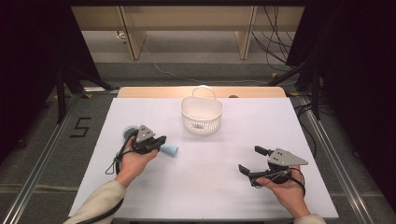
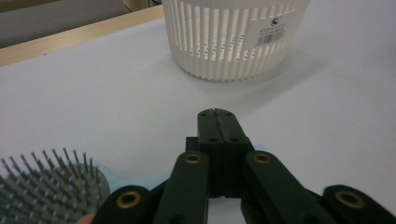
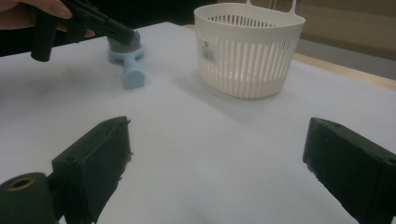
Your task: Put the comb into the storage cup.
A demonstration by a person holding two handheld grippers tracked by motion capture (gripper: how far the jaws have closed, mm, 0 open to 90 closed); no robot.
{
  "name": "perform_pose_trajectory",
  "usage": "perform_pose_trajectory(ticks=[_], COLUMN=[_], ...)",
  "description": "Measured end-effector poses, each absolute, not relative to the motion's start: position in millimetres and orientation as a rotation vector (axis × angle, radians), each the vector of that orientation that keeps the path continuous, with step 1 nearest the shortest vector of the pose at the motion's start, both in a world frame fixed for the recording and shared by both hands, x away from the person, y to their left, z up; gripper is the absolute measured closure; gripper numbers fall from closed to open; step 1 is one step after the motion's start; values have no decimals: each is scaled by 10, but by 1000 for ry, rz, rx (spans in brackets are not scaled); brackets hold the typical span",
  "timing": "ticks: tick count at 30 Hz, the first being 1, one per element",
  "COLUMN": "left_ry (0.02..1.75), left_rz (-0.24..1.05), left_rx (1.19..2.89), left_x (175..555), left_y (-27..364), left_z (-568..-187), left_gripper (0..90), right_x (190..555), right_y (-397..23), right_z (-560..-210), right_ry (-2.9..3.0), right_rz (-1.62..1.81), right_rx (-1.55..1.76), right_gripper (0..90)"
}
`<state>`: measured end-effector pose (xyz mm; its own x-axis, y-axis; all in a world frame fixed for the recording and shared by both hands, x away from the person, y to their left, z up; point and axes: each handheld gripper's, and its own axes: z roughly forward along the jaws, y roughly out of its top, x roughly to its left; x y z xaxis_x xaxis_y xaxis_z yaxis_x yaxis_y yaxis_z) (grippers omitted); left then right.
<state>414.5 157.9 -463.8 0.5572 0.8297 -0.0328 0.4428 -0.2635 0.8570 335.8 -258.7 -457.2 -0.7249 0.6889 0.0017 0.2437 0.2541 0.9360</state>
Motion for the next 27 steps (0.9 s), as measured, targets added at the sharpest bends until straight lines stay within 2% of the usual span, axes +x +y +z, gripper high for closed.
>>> perform_pose_trajectory(ticks=[7,12,27], left_ry=[1137,1211,1276], left_rz=[553,507,432], left_rx=[1921,1920,2066], left_x=[4412,4550,4565], left_y=[1470,1373,1196], left_z=[-4731,-4773,-4817], left_gripper=[895,897,898], right_x=[3366,3367,3365], right_y=[-2597,-2596,-2601], right_z=[-4579,-4580,-4578], right_ry=[2125,2120,2119], right_rz=[1464,1455,1457], right_rx=[854,860,861], right_gripper=[94,104,112])
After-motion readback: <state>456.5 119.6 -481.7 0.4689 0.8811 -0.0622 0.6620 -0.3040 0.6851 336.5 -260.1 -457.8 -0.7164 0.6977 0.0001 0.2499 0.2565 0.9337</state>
